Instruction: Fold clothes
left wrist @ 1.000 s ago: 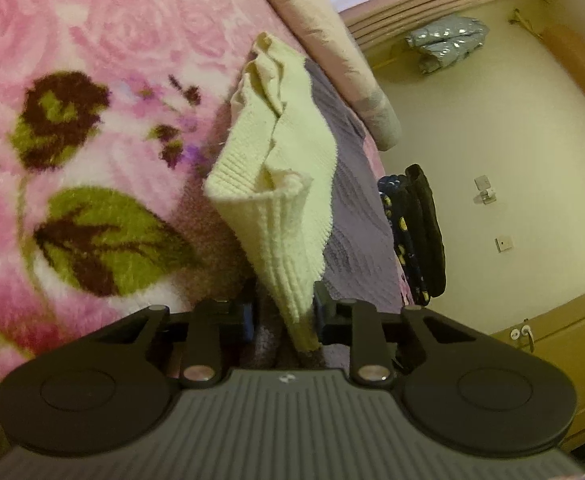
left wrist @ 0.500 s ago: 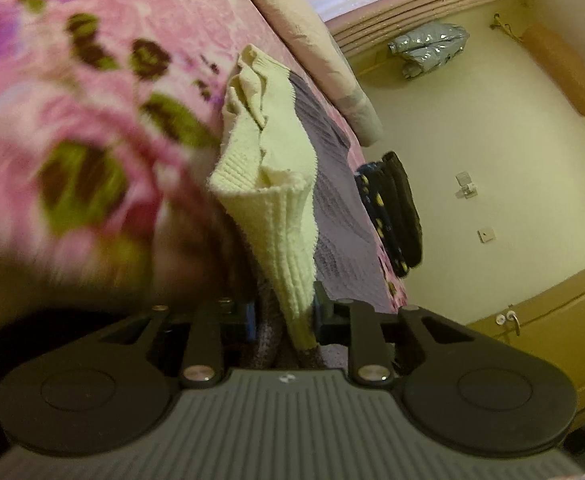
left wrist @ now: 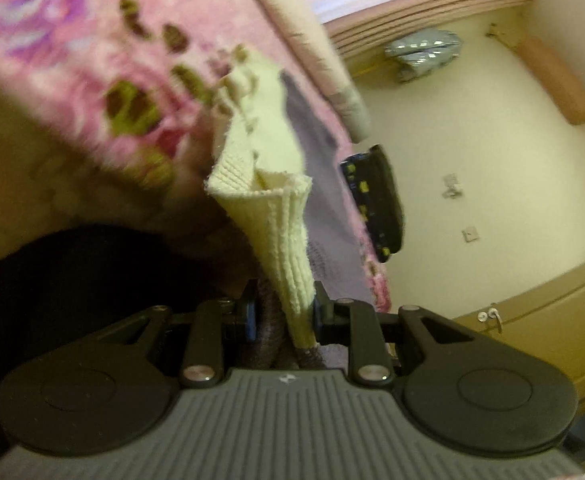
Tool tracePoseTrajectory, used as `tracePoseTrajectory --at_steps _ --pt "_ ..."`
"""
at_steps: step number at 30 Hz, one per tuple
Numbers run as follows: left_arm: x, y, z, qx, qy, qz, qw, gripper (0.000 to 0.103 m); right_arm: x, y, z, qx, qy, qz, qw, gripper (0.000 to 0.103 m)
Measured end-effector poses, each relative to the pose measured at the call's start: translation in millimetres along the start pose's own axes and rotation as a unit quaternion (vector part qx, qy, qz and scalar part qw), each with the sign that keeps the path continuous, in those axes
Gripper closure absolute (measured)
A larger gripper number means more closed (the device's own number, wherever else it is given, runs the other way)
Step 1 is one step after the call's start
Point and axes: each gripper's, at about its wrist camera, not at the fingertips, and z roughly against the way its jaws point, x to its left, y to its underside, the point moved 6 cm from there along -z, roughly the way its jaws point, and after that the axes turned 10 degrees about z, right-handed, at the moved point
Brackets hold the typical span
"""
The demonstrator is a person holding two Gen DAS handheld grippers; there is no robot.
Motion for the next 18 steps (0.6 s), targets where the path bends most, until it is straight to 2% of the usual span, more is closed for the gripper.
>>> tracePoseTrajectory --at_steps 5,10,15,18 --pt "-18.5 -11.8 -1.0 0.000 0.027 0.007 0.9996 0.082 10.8 -14.5 5.2 0.005 -0.023 0.011 1.000 0.080" --pt "-45.7 -43.8 -11.4 -0.003 0.069 0.034 0.9971 0.081 27.9 -46.1 6.7 0.013 -0.060 -0.005 0.998 0.080" --pt "-73.9 -88.6 -38.9 -0.007 0.094 0.059 0.9938 0.078 39.8 -99.8 -8.1 0.016 -0.105 -0.083 0.991 0.080" --pt "-81.0 -119.8 -67.4 -0.009 0.093 0.088 0.9918 0.077 37.8 -138.9 -24.2 0.009 -0.116 -0.137 0.984 0.080"
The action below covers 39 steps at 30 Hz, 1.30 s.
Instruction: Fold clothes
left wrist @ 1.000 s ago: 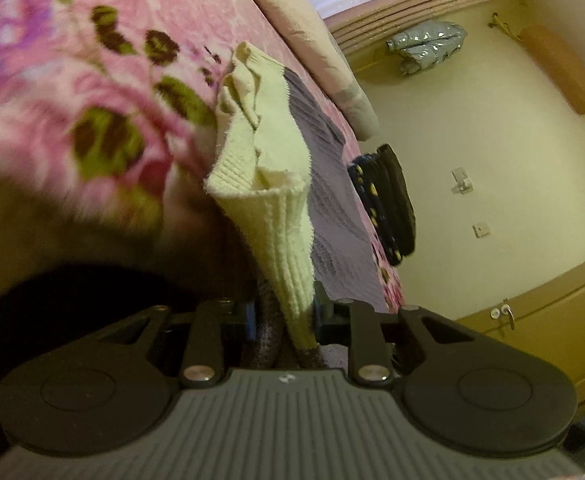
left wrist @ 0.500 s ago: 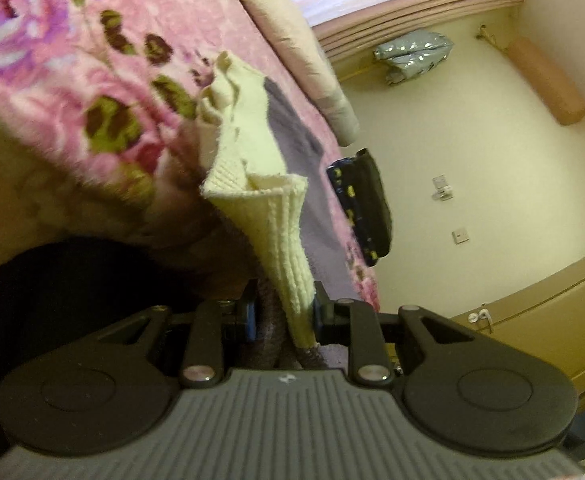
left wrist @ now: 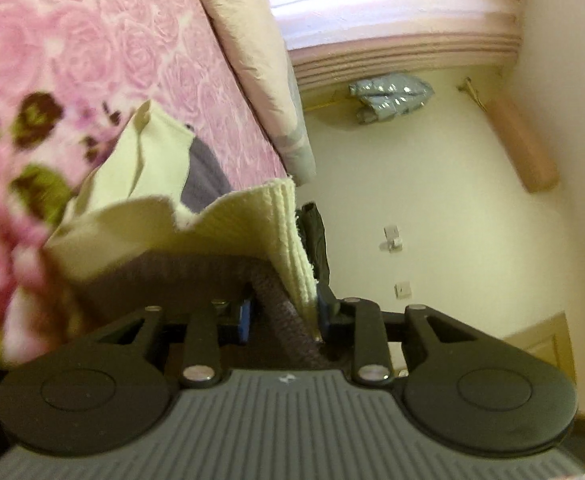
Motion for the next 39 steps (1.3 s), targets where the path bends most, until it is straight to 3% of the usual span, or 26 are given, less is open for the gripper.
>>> tracePoseTrajectory --at_steps 4,8,11,13,15,16,18,19,21,24,26,27,30,33,37,38,39 --pt "-0.1 -40.6 -36.2 -0.006 -0.017 0.039 0.9991 0.069 -15.9 -53.8 -24.5 -0.031 0.009 -0.061 0.998 0.080" --pt "-7.3 -69.2 -51.0 -0.033 -0.031 0.019 0.9988 0.067 -46.4 -97.2 -49.4 -0.065 0.026 -0.126 0.990 0.080" --pt "-23.3 -77.1 -47.3 -0.095 -0.034 -0.064 0.9928 0.066 -75.5 -118.5 -66.6 -0.079 0.042 -0.169 0.982 0.080" --pt "-38.9 -66.9 -56.6 -0.084 -0.050 -0.166 0.9812 0.067 -90.6 -126.7 -69.1 -0.083 0.046 -0.190 0.977 0.072" --pt "-48.0 -40.7 -79.9 -0.028 -0.080 -0.283 0.9553 0.073 -97.8 -132.4 -71.8 -0.089 0.036 -0.203 0.975 0.070" --pt "-44.0 -27.3 -92.7 -0.003 -0.105 -0.330 0.9383 0.076 -99.2 -135.3 -71.6 -0.089 0.029 -0.208 0.974 0.067" --pt "-35.7 -1.9 -117.3 0.045 -0.153 -0.417 0.8950 0.081 -100.3 -138.2 -71.3 -0.090 0.010 -0.212 0.973 0.059" --pt "-29.2 3.9 -126.8 0.050 -0.174 -0.439 0.8801 0.082 -97.1 -137.3 -67.9 -0.092 0.001 -0.199 0.976 0.055" --pt "-13.0 6.2 -139.6 0.051 -0.197 -0.453 0.8681 0.082 -86.5 -134.1 -58.7 -0.093 -0.016 -0.149 0.984 0.051" --pt "-4.0 -4.7 -140.4 0.050 -0.185 -0.408 0.8928 0.082 -64.4 -126.2 -41.9 -0.088 -0.020 -0.025 0.996 0.051" --pt "-6.1 -9.3 -139.3 0.048 -0.184 -0.404 0.8951 0.082 -50.8 -122.8 -27.9 -0.100 -0.010 0.062 0.993 0.051" --pt "-6.8 -9.9 -138.9 0.047 -0.185 -0.406 0.8940 0.082 -45.1 -122.1 -18.6 -0.114 -0.005 0.103 0.988 0.050" --pt "-7.6 -11.6 -140.5 0.046 -0.186 -0.408 0.8925 0.082 -29.8 -118.9 0.8 -0.157 0.047 0.217 0.962 0.011" --pt "-10.0 -16.7 -137.0 0.038 -0.178 -0.394 0.9007 0.084 -21.6 -114.9 -12.8 -0.144 0.111 0.328 0.927 0.011" --pt "-18.3 -36.0 -115.3 -0.021 -0.166 -0.379 0.9101 0.076 -31.9 -106.1 -57.0 -0.085 0.151 0.389 0.905 0.012" --pt "-18.9 -43.3 -108.7 -0.037 -0.167 -0.372 0.9124 0.069 -34.6 -105.9 -67.0 -0.076 0.153 0.398 0.901 0.014" --pt "-19.2 -50.3 -102.8 -0.051 -0.168 -0.365 0.9143 0.067 -37.1 -106.7 -76.0 -0.071 0.151 0.404 0.899 0.024"
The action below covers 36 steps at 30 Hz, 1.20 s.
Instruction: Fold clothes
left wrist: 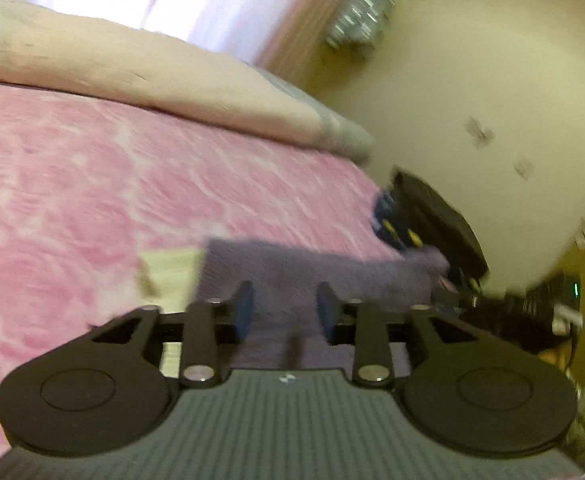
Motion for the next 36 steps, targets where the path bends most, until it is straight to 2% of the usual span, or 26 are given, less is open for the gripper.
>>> tracePoseTrajectory --at_steps 3,4,5,6,7,8,9,12,16,18,23,24,27,29,32,34,36 --pt "9.6 -1.5 -12.7 0.030 0.001 -0.003 0.9996 0.060 0.7 4.7 -6.6 0.005 -0.006 -0.003 1.000 0.031" --pt "12.8 -2.0 -16.9 0.039 0.001 -0.004 0.9992 0.059 0.4 6.0 -7.2 0.007 -0.007 -0.007 1.000 0.043" --pt "15.9 -2.4 -21.3 0.049 0.001 -0.005 0.9988 0.063 0.2 7.3 -8.1 0.008 -0.010 -0.012 1.000 0.050" --pt "17.6 -2.0 -28.6 0.054 -0.006 -0.010 0.9985 0.067 -1.3 7.5 -9.5 0.011 -0.008 -0.020 1.000 0.065" --pt "19.3 -1.5 -35.8 0.059 -0.012 -0.014 0.9981 0.084 -3.7 6.8 -11.5 0.014 -0.003 -0.030 0.999 0.079" --pt "20.7 -1.6 -42.4 0.062 -0.018 -0.018 0.9977 0.092 -4.5 6.2 -10.8 0.015 0.001 -0.037 0.999 0.083" --pt "19.6 -6.7 -41.5 0.049 -0.017 -0.017 0.9985 0.098 -3.3 4.9 -7.2 0.010 0.001 -0.038 0.999 0.088" --pt "7.5 -23.6 -33.6 -0.005 -0.012 -0.033 0.9994 0.100 3.3 -5.8 4.2 -0.020 -0.003 -0.025 0.999 0.091" --pt "-16.3 -45.8 -27.6 -0.068 -0.018 -0.074 0.9948 0.099 11.3 -28.9 16.0 -0.068 -0.011 -0.001 0.998 0.091" --pt "-18.8 -46.1 -42.7 -0.058 -0.033 -0.085 0.9942 0.099 7.8 -38.4 17.3 -0.074 -0.005 -0.009 0.997 0.091" --pt "-9.0 -36.2 -88.3 -0.021 -0.080 -0.105 0.9910 0.099 -31.1 -30.7 -8.6 -0.032 0.050 -0.075 0.995 0.091" --pt "-8.4 -35.4 -92.1 -0.021 -0.086 -0.109 0.9901 0.099 -33.4 -30.8 -9.5 -0.038 0.049 -0.079 0.995 0.091" --pt "-19.0 -38.3 -86.6 -0.054 -0.083 -0.146 0.9843 0.099 -40.6 -31.0 -12.2 -0.056 0.044 -0.094 0.993 0.092" --pt "-14.5 -32.4 -98.5 -0.030 -0.104 -0.165 0.9803 0.099 -41.4 -31.4 -14.7 -0.057 0.054 -0.089 0.993 0.092" --pt "-1.8 -20.8 -116.8 0.015 -0.136 -0.173 0.9753 0.097 -56.1 -15.6 -35.5 0.002 0.101 -0.097 0.990 0.091" --pt "-6.5 -23.5 -107.2 0.006 -0.133 -0.166 0.9770 0.095 -60.6 -11.4 -36.7 0.001 0.091 -0.122 0.988 0.091" --pt "-18.8 -29.9 -88.7 -0.012 -0.118 -0.143 0.9826 0.097 -60.0 -13.2 -33.1 0.005 0.086 -0.132 0.988 0.091"
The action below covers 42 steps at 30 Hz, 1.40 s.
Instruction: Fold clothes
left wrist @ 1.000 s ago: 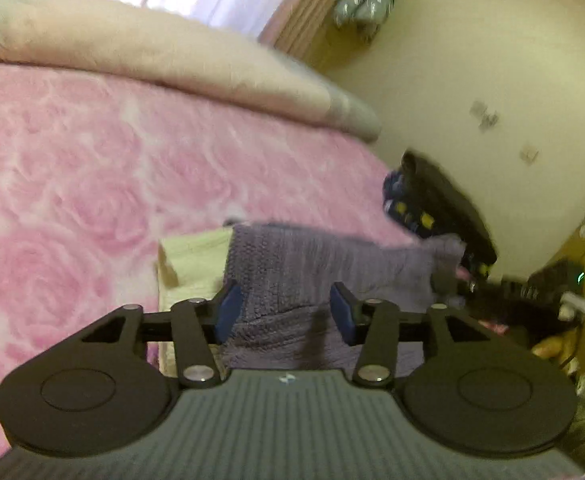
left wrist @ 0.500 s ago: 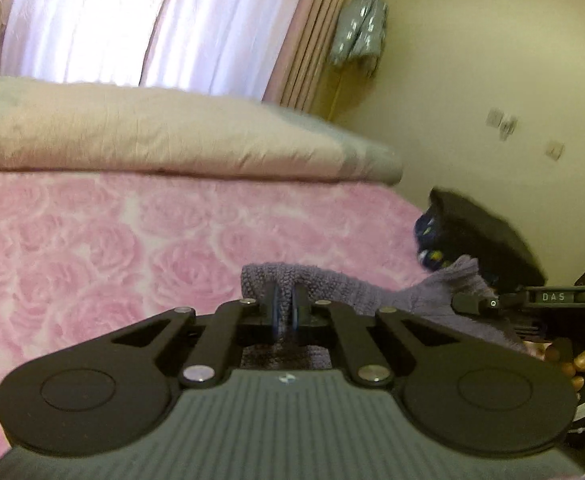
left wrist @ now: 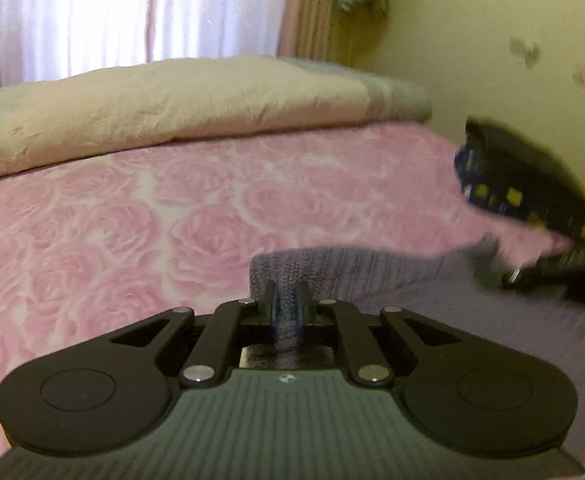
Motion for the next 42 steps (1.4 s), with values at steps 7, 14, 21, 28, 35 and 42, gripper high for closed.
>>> tracePoseTrajectory --at_steps 7,14,21,28,35,42 --pt "-54.6 18.9 16.9 0.074 0.077 -0.018 0.9942 0.095 -9.7 -1.7 12.4 -0.008 0.006 -0.046 0.999 0.048" --pt "-58.3 34.9 -9.9 0.089 0.041 -0.029 0.9947 0.096 -15.2 23.4 83.1 -0.044 -0.091 -0.111 0.989 0.048" --pt "-60.0 37.6 -9.3 0.088 0.032 -0.029 0.9952 0.095 -1.1 62.7 112.7 -0.038 -0.180 -0.088 0.979 0.040" --pt "-56.2 38.3 -12.7 0.094 0.034 -0.022 0.9947 0.097 9.9 68.1 80.0 -0.006 -0.118 -0.070 0.991 0.078" --pt "-54.1 35.0 0.7 0.094 0.021 0.015 0.9952 0.100 -11.5 73.0 67.1 0.016 -0.061 -0.181 0.981 0.077" --pt "-68.8 40.4 69.3 0.061 0.051 -0.002 0.9968 0.101 -8.1 35.8 77.4 -0.008 -0.077 -0.139 0.987 0.057"
